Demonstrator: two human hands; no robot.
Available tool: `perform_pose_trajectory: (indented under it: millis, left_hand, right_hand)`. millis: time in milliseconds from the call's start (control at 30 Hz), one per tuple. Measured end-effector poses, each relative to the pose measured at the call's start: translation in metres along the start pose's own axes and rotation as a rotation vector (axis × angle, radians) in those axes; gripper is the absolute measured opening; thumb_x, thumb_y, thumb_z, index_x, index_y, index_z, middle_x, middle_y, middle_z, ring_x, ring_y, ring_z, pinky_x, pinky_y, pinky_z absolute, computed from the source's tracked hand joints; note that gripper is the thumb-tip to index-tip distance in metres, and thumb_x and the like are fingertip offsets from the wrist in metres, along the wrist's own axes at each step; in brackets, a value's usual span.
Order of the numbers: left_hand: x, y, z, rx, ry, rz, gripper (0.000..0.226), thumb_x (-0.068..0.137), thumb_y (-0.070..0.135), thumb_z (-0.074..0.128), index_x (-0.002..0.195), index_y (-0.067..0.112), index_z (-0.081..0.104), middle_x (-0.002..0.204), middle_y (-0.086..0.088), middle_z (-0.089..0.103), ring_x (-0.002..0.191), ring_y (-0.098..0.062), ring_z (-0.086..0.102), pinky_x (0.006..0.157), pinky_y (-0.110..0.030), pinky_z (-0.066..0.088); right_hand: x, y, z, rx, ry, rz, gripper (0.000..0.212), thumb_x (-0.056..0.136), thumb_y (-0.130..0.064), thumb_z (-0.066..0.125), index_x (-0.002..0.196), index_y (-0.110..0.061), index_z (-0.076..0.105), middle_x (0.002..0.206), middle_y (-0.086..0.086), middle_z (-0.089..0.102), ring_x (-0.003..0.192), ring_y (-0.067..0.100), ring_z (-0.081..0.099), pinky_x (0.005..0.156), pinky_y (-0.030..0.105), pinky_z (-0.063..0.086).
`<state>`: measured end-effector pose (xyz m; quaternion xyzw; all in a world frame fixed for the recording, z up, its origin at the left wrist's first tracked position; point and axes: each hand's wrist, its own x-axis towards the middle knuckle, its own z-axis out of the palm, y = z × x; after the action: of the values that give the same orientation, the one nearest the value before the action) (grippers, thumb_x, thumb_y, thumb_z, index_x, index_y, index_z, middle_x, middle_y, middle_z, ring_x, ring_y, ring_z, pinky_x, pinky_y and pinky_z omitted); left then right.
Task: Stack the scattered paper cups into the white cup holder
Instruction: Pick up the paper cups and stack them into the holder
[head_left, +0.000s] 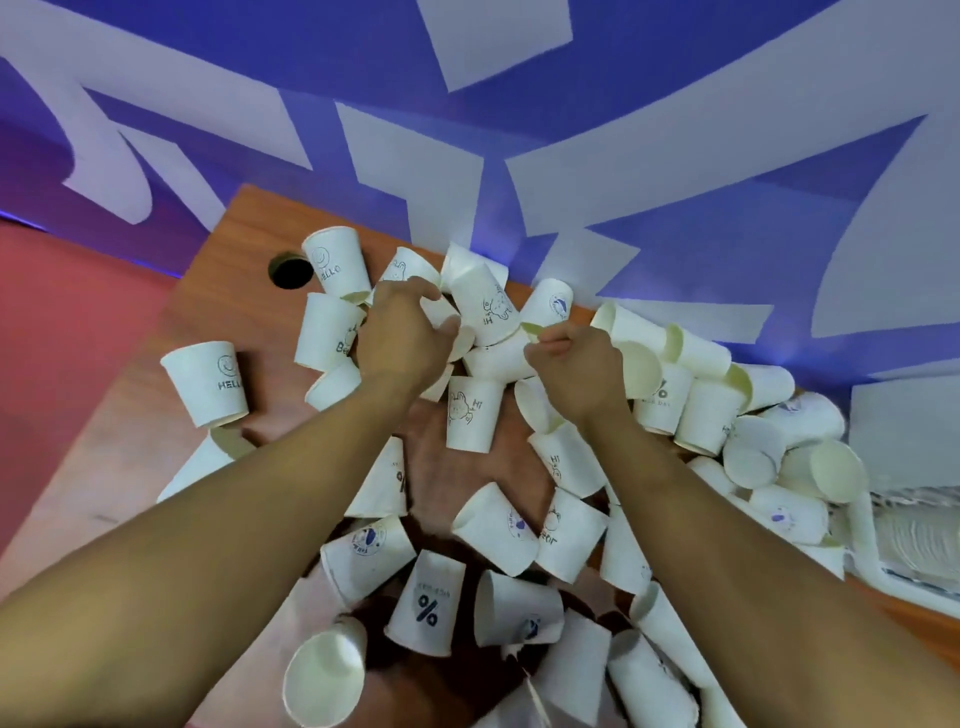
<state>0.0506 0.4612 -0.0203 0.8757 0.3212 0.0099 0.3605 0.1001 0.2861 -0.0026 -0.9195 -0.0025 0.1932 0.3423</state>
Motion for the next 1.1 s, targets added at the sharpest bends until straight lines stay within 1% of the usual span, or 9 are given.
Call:
perform_pose_trajectory:
  millis: [100, 200, 367, 533, 633, 733, 833, 967, 1100]
  left_hand:
    - [0.012, -0.009, 0.002, 0.002, 0.000, -0.036, 0.034, 0.086, 0.040, 0.068, 0.116, 0.025, 0.060, 0.127, -0.004, 0.053, 0.102, -0.025, 0.061, 0.076, -0.031, 0.042]
    - [0.024, -0.015, 0.004, 0.038, -0.026, -0.078, 0.034, 0.087, 0.043, 0.066, 0.115, 0.024, 0.060, 0.121, -0.004, 0.057, 0.102, -0.027, 0.061, 0.075, -0.031, 0.041]
    - [0.039, -0.023, 0.005, 0.071, -0.082, -0.059, 0.037, 0.086, 0.044, 0.067, 0.115, 0.025, 0.059, 0.116, -0.004, 0.061, 0.100, -0.026, 0.061, 0.073, -0.032, 0.041]
    - [0.042, -0.027, 0.008, 0.076, -0.137, -0.058, 0.042, 0.083, 0.045, 0.070, 0.118, 0.027, 0.056, 0.114, -0.001, 0.065, 0.104, -0.024, 0.061, 0.080, -0.034, 0.041]
    - [0.043, -0.029, 0.010, 0.034, -0.154, -0.055, 0.039, 0.082, 0.040, 0.071, 0.115, 0.027, 0.055, 0.121, -0.001, 0.065, 0.104, -0.025, 0.062, 0.084, -0.035, 0.045]
    - [0.043, -0.027, 0.010, -0.031, -0.147, -0.034, 0.037, 0.085, 0.030, 0.071, 0.118, 0.025, 0.055, 0.124, 0.000, 0.063, 0.109, -0.023, 0.060, 0.082, -0.030, 0.042]
    - [0.042, -0.024, 0.007, -0.124, -0.133, -0.048, 0.034, 0.084, 0.025, 0.071, 0.116, 0.026, 0.058, 0.114, 0.003, 0.066, 0.104, -0.020, 0.062, 0.081, -0.029, 0.045]
    - [0.033, -0.015, 0.000, -0.074, -0.080, -0.019, 0.024, 0.086, 0.026, 0.068, 0.109, 0.028, 0.063, 0.103, 0.008, 0.068, 0.098, -0.018, 0.061, 0.079, -0.029, 0.045]
    - [0.014, -0.001, -0.008, 0.000, -0.008, 0.082, 0.016, 0.087, 0.030, 0.066, 0.102, 0.029, 0.068, 0.102, 0.007, 0.071, 0.103, -0.024, 0.057, 0.087, -0.038, 0.048]
  right_hand:
    - [0.019, -0.007, 0.016, 0.113, 0.028, 0.101, 0.008, 0.077, -0.034, 0.069, 0.073, -0.027, 0.067, 0.085, 0.001, 0.073, 0.086, 0.021, 0.069, 0.083, 0.036, 0.054]
    - [0.035, -0.013, 0.030, 0.168, 0.083, 0.166, 0.018, 0.076, -0.034, 0.071, 0.062, -0.030, 0.060, 0.086, 0.006, 0.073, 0.086, 0.025, 0.069, 0.083, 0.044, 0.056]
    - [0.052, -0.023, 0.046, 0.212, 0.098, 0.245, 0.014, 0.075, -0.034, 0.073, 0.073, -0.021, 0.066, 0.088, 0.008, 0.072, 0.085, 0.027, 0.069, 0.083, 0.043, 0.056]
    - [0.059, -0.029, 0.056, 0.265, 0.113, 0.286, 0.017, 0.069, -0.034, 0.077, 0.074, -0.025, 0.065, 0.088, 0.005, 0.072, 0.087, 0.024, 0.069, 0.085, 0.041, 0.056]
    - [0.062, -0.030, 0.057, 0.315, 0.133, 0.288, 0.021, 0.069, -0.030, 0.081, 0.074, -0.027, 0.061, 0.090, 0.002, 0.071, 0.086, 0.021, 0.069, 0.084, 0.040, 0.056]
    - [0.059, -0.035, 0.050, 0.416, 0.157, 0.279, 0.022, 0.073, -0.023, 0.082, 0.087, -0.020, 0.065, 0.087, -0.001, 0.069, 0.080, 0.014, 0.068, 0.074, 0.029, 0.057]
    - [0.051, -0.044, 0.034, 0.515, 0.163, 0.262, 0.025, 0.078, -0.018, 0.079, 0.099, -0.016, 0.064, 0.089, -0.001, 0.068, 0.071, 0.008, 0.066, 0.057, 0.015, 0.050]
    - [0.035, -0.050, 0.009, 0.632, 0.193, 0.252, 0.029, 0.077, -0.014, 0.079, 0.101, -0.018, 0.063, 0.091, 0.001, 0.067, 0.075, 0.016, 0.067, 0.063, 0.027, 0.056]
    - [0.011, -0.047, -0.017, 0.710, 0.230, 0.208, 0.023, 0.078, -0.010, 0.077, 0.097, -0.017, 0.064, 0.087, 0.004, 0.072, 0.080, 0.021, 0.072, 0.074, 0.036, 0.060]
